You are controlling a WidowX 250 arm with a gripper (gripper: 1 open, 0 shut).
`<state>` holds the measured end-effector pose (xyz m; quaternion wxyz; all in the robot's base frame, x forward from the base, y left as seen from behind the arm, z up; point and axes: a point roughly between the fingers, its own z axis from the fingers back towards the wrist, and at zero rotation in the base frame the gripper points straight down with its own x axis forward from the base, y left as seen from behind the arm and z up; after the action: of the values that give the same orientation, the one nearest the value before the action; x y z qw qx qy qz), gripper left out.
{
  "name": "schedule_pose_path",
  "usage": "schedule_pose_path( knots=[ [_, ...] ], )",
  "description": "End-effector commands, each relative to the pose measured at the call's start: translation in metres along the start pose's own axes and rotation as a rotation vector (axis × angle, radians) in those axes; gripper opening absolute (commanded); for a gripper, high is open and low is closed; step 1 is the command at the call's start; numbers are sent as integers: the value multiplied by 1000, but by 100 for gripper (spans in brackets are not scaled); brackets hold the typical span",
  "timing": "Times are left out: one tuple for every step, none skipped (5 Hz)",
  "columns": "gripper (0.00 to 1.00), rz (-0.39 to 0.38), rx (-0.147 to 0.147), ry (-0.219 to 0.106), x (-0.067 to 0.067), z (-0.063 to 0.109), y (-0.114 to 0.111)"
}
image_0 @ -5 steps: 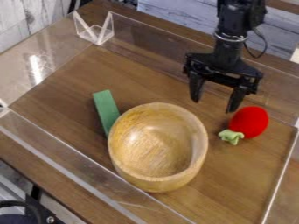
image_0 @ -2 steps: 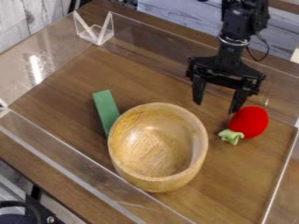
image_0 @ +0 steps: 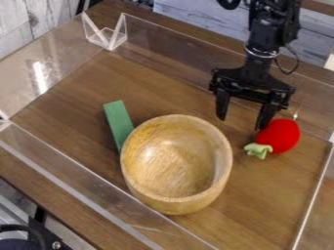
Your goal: Move the red object to the right side of the table
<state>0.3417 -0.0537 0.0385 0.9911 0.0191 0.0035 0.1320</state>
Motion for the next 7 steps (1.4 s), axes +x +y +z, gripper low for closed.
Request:
schedule_pose_path(
  knots=[
    [100, 30, -17, -68, 17, 20, 6],
    [100, 66, -10, -81, 25, 25, 17],
    [100, 110, -6, -90, 26, 25, 16],
    [100, 155, 0, -90, 25, 24, 15],
    [100, 152, 5, -90, 24, 17, 26],
    [100, 171, 14, -83, 24, 27, 21],
    [100, 190, 23, -75, 24, 36, 17]
  ],
)
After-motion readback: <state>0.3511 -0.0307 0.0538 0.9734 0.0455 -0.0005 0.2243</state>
